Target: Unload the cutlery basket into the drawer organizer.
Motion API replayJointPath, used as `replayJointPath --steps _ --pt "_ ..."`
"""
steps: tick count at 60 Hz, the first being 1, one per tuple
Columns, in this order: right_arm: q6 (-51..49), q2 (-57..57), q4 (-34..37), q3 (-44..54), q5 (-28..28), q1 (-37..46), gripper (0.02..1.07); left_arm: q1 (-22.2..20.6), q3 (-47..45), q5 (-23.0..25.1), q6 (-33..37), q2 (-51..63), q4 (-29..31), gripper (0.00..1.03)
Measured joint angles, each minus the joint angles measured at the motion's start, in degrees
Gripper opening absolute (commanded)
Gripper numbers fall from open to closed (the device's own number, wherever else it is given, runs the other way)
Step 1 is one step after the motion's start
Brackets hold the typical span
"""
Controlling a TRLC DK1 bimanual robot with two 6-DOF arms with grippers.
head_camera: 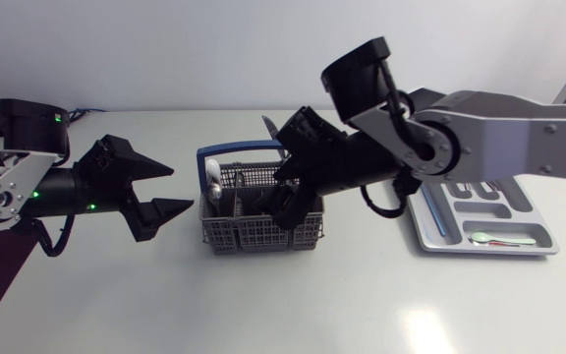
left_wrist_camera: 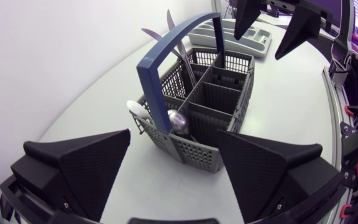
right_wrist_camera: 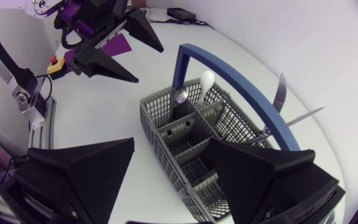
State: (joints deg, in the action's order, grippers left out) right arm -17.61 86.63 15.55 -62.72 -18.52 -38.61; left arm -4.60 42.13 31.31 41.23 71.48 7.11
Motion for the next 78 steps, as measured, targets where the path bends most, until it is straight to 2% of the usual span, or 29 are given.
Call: replayJointPath --steps 9,31,62,78 --pt "4.7 4.4 -4.8 -1.7 0.9 -2.4 0.89 0.0 -0.5 0.2 0.0 2.8 -2.1 0.95" --pt "14.1 12.5 -14.5 -4.9 7.6 -6.8 0.88 0.0 -1.4 0.2 0.0 6.6 -6.2 0.95" --pt "17.9 16.5 -19.3 -6.1 12.9 -8.6 0.87 -0.2 -3.2 0.7 0.0 8.7 -8.7 0.95" --pt "18.1 18.4 -21.3 -6.1 18.6 -9.7 0.87 -1.1 -3.7 1.0 0.0 9.8 -9.2 0.95"
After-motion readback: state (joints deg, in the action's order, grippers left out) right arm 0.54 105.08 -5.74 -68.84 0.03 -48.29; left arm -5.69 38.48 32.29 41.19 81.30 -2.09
